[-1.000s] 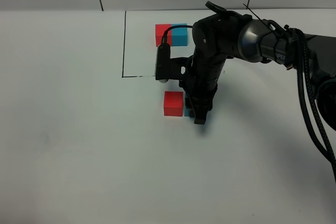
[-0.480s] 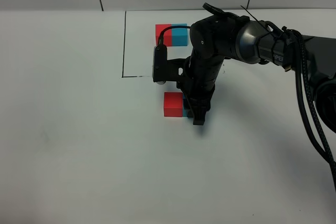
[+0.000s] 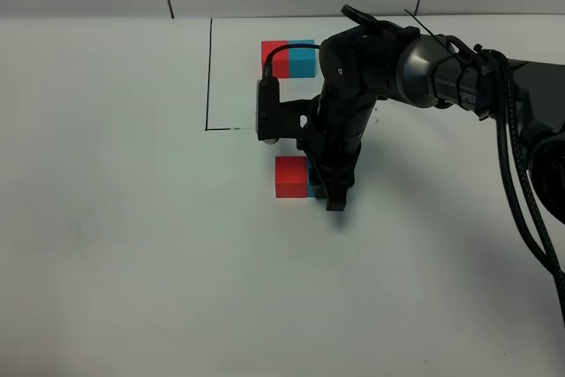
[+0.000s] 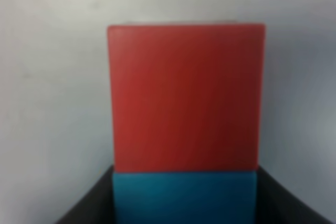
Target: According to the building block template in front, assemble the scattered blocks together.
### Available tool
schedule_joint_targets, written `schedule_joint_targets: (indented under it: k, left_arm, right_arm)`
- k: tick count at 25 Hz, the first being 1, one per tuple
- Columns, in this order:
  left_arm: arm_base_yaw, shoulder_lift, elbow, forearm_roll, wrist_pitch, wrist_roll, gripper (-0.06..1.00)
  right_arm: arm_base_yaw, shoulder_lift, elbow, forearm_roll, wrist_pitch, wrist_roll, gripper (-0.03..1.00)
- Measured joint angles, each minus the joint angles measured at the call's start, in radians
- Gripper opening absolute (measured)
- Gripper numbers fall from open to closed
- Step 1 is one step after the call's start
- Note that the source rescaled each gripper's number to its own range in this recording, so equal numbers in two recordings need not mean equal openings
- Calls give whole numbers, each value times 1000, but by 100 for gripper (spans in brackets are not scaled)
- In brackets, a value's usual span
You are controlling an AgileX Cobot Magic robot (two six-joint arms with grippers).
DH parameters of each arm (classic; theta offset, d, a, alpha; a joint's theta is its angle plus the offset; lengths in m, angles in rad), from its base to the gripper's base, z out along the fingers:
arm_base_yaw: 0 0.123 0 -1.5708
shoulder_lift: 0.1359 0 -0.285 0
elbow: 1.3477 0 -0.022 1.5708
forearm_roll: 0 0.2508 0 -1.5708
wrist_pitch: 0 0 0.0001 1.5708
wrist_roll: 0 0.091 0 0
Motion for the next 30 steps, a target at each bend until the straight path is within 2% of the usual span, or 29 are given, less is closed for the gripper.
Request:
schedule_joint_targets:
  k: [3, 5, 7, 8, 12, 16, 19, 23, 30]
  left_arm:
    - [0, 0, 0, 0, 0, 0, 69]
    - [0, 0, 0, 0, 0, 0, 69]
    - [0, 0, 0, 0, 0, 0, 69]
    - [0, 0, 0, 0, 0, 0, 69]
    - [0, 0, 0, 0, 0, 0, 69]
    - [0, 0, 0, 0, 0, 0, 69]
    - [0, 0, 0, 0, 0, 0, 69]
    - [0, 0, 0, 0, 0, 0, 69]
    - [0, 0, 0, 0, 0, 0, 69]
  right_arm:
    - [0, -14, 0, -7, 0, 20, 48]
    - [0, -50, 0, -20, 8, 57, 77]
    - [-15, -105, 0, -17, 23, 122, 93]
    - [-30, -139, 0, -9, 29, 179, 97]
    - [-179, -255, 7, 33, 91, 413, 100]
    - [-325, -396, 130, 41, 81, 551, 100]
    - [-394, -548, 275, 51, 21, 615, 100]
    - [-453, -784, 476, 48, 7, 691, 100]
    - [-522, -1176, 733, 24, 74, 764, 100]
